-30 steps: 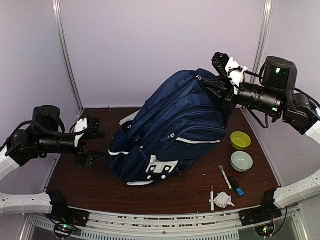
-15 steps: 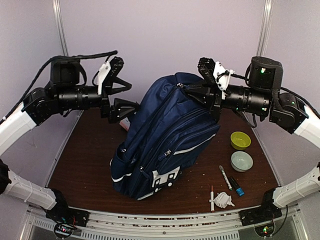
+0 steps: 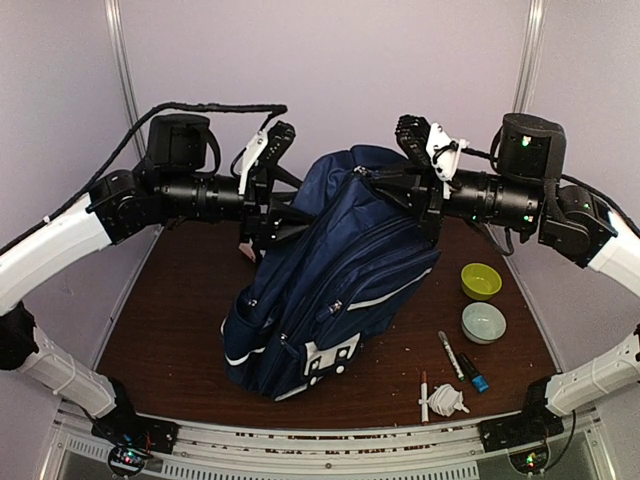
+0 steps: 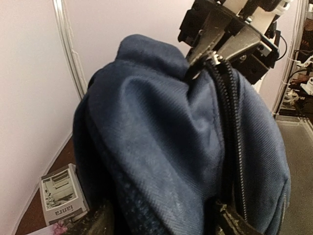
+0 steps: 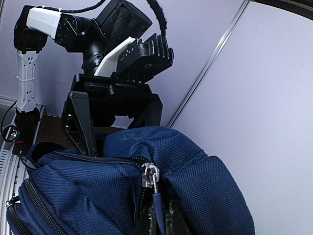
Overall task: Pack the student bag
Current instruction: Hold the student bag at the center of the board, then unzip the largest pocket of the student bag.
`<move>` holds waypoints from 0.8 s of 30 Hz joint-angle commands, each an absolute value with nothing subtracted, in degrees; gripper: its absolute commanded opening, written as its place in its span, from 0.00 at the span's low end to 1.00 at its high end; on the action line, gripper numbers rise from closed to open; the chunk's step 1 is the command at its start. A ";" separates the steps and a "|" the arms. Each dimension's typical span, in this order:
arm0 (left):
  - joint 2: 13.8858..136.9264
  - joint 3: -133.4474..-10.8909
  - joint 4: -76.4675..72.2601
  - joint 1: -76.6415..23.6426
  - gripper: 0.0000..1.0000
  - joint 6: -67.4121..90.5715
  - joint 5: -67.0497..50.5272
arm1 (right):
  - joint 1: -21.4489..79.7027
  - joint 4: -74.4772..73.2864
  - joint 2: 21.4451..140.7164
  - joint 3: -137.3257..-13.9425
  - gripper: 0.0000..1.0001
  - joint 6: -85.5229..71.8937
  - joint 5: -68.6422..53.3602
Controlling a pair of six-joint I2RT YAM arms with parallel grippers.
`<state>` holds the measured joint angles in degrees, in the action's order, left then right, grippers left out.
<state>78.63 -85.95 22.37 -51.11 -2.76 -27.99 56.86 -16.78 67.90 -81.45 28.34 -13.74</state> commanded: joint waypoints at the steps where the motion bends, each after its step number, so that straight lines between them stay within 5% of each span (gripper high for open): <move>1: 80.07 -88.07 19.94 -52.99 0.57 -3.23 -32.49 | 57.04 -6.20 65.66 -82.54 0.00 26.93 -12.21; 4: 79.69 -87.81 20.38 -53.17 0.01 -3.49 -32.72 | 57.01 -6.93 64.83 -82.17 0.00 27.46 -9.37; 13: 64.69 -75.66 16.19 -53.13 0.00 -8.61 -20.38 | 50.59 0.59 54.73 -67.19 0.00 30.49 8.85; 24: 51.10 -65.11 15.35 -53.00 0.00 -8.11 -18.07 | 37.09 4.77 55.29 -59.19 0.00 26.50 11.59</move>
